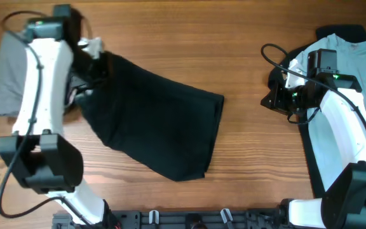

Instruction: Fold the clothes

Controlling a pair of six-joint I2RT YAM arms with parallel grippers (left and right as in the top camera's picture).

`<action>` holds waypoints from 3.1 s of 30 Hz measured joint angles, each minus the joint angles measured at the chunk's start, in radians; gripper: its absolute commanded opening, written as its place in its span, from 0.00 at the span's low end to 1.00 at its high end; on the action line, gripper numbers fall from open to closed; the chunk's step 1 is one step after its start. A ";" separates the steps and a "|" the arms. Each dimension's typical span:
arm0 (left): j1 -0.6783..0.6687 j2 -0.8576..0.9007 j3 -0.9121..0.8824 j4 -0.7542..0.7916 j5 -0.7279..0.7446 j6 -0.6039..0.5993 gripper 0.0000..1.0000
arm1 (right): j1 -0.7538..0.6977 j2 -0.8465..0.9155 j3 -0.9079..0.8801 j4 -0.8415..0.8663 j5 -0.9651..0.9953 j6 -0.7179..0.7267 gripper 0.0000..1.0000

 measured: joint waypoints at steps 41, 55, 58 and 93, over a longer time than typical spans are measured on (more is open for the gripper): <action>-0.281 0.036 -0.382 0.376 0.096 -0.129 0.04 | 0.556 0.222 -0.045 0.235 0.074 0.034 0.62; -0.280 0.036 -0.570 0.540 0.174 -0.117 0.25 | 0.503 0.195 0.082 -0.064 0.370 0.063 0.40; -0.280 0.036 -0.570 0.539 0.175 -0.117 0.11 | 0.489 0.188 0.083 -0.091 0.382 0.070 0.36; -0.297 0.017 -0.774 0.529 0.190 -0.417 0.04 | 0.446 -0.081 0.011 -0.077 0.217 0.215 0.89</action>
